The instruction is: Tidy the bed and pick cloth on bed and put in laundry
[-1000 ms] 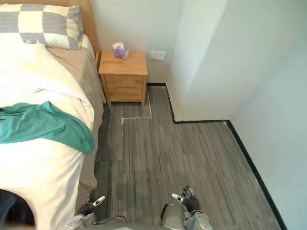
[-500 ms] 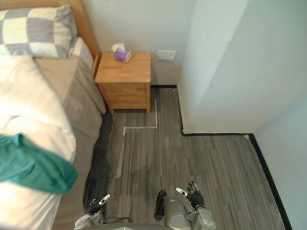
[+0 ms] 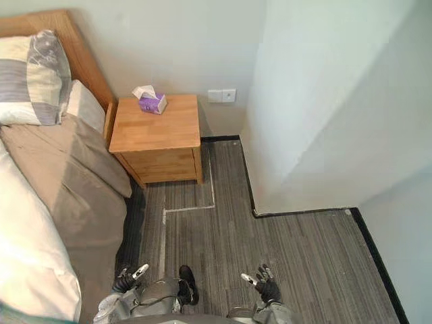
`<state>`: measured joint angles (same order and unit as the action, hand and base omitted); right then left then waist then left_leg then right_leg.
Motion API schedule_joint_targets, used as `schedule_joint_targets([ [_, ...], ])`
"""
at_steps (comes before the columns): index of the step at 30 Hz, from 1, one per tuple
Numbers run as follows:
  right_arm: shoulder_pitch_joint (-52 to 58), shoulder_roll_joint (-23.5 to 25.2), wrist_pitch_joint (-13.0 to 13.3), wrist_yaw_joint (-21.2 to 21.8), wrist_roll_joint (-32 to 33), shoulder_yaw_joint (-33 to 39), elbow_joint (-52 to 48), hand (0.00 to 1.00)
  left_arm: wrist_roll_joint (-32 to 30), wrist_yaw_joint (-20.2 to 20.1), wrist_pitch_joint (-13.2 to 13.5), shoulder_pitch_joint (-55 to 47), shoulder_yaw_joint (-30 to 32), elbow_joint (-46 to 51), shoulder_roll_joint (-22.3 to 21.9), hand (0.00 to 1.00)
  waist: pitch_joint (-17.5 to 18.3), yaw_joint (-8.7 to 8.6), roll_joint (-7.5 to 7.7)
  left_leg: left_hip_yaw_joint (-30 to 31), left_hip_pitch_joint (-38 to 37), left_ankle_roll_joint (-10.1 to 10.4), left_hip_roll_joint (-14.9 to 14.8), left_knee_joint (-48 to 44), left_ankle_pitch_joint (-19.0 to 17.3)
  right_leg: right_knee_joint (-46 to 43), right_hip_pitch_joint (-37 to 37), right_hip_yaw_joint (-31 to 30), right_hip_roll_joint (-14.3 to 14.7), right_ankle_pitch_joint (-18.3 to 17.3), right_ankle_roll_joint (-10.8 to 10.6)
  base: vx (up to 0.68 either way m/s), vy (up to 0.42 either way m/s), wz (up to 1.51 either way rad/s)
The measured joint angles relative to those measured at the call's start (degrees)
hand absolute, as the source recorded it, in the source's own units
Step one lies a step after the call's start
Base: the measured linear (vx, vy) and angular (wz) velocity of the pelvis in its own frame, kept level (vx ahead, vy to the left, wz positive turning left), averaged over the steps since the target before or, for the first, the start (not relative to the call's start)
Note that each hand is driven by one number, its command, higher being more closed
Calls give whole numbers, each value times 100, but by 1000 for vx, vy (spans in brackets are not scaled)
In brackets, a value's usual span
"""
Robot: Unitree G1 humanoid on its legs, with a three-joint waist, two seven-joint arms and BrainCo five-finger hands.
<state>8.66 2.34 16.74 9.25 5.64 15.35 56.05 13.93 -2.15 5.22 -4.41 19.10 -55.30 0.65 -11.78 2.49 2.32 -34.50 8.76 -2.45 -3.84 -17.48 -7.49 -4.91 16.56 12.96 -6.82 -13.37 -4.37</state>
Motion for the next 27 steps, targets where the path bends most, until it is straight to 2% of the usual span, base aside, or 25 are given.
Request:
schedule_joint_targets([
  [1,53,-12,-5,-24,-21,10,8,0,17,3,-12,-8,-5,-43,24,0,65,-18,50,-203,-82,-32,92,-17,-12,-71,49,67,-105,68,-58,403,245,69],
  [3,64,-59,-16,-28,-14,28,18,0,111,-2,-59,-56,-101,-72,-4,0,119,20,-19,-254,-268,-244,208,110,-144,-488,19,95,-154,140,-59,358,206,50],
  [4,1,-82,-121,-43,1,93,33,0,358,-8,-153,-66,-168,-92,15,0,124,23,-76,-199,-456,-475,282,192,-287,-1172,-122,163,-208,135,-63,365,203,61],
  [5,-62,-73,-221,-64,45,216,121,0,503,-13,-218,-65,-262,-227,96,0,143,12,-49,-4,-679,-543,436,346,-334,-2270,-454,236,-386,200,-157,353,175,67],
  [6,-81,-83,-272,-83,81,260,132,0,520,-18,-232,-65,-332,-227,138,0,148,0,-40,119,-807,-554,526,467,-344,-2954,-704,227,-512,373,-168,323,111,88],
  [7,-102,-129,-289,-95,103,357,126,0,500,-60,-240,-69,-512,-280,209,0,129,-65,-72,513,-1102,-592,689,772,-405,-4270,-1222,202,-743,463,-134,305,52,107],
  [8,-103,-162,-291,-100,183,436,127,0,496,-109,-228,-80,-556,-386,252,0,124,-165,-67,748,-1389,-588,823,1000,-405,-5136,-1587,255,-982,399,-154,302,28,111],
  [10,-90,-239,-268,-71,211,436,127,0,511,-163,-203,-113,-564,-456,280,0,117,-221,-93,1069,-1767,-539,888,1216,-433,-5532,-2011,248,-1160,306,-123,267,-27,94],
  [13,-94,-241,-251,54,676,477,169,0,689,-172,-198,-151,-716,-455,271,0,107,-295,-110,1683,-2151,-425,809,1357,-434,-4981,-2395,270,-1116,-27,-212,271,-141,115],
  [14,-93,-240,-252,80,957,534,232,0,772,-172,-199,-142,-748,-454,250,0,106,-324,-135,2103,-2183,-344,681,1343,-476,-4250,-2512,287,-982,-110,-149,222,-231,148],
  [16,-67,-238,-254,97,1108,565,246,0,796,-174,-195,-116,-723,-452,207,0,106,-322,-181,2557,-2180,-242,510,1325,-511,-3328,-2561,182,-730,-105,-141,194,-259,137],
  [17,-22,-234,-239,112,1112,583,240,0,801,-179,-163,-108,-673,-446,188,0,105,-325,-187,2863,-2165,-173,421,1322,-527,-2706,-2550,-22,-528,-72,-146,225,-360,148],
  [18,18,-216,-181,165,1107,574,237,0,800,-186,-115,-115,-586,-445,180,0,102,-316,-147,3251,-2143,-59,360,1311,-560,-1890,-2484,-529,-290,95,-135,273,-482,197],
  [19,115,-110,-133,183,1114,509,254,0,794,-212,-75,-128,-427,-448,210,0,112,-325,-18,3636,-2058,92,398,1190,-661,-1290,-2289,-995,-215,597,-156,221,-423,177],
  [20,153,-158,-127,209,1184,569,259,0,790,-204,-97,-148,-332,-461,141,0,97,-319,-73,3701,-2057,146,317,1121,-684,-1315,-2172,-783,-193,546,-115,204,-397,147],
  [21,218,-223,-72,183,1293,614,183,0,784,-215,-64,-216,-194,-338,-54,0,144,-251,-282,3467,-1964,237,135,1088,-582,-1491,-2153,-673,-142,472,11,208,-333,137],
  [22,217,-287,-21,186,1392,590,110,0,781,-214,-42,-270,-85,-275,-206,0,119,-341,-417,3524,-1976,338,17,1129,-560,-1750,-2118,-835,-34,405,101,219,-281,134],
  [24,201,-388,-3,175,1444,313,100,0,790,-216,59,-353,28,-211,-315,0,132,-293,-444,3507,-2065,555,-156,1301,-346,-1862,-1935,-662,45,301,251,229,-233,118],
  [27,-31,-322,-17,150,1423,-120,86,0,802,-207,174,-384,175,-164,-301,0,129,-213,-346,3460,-1947,669,-233,1214,-174,-2022,-1931,-545,57,225,341,96,-158,61],
])
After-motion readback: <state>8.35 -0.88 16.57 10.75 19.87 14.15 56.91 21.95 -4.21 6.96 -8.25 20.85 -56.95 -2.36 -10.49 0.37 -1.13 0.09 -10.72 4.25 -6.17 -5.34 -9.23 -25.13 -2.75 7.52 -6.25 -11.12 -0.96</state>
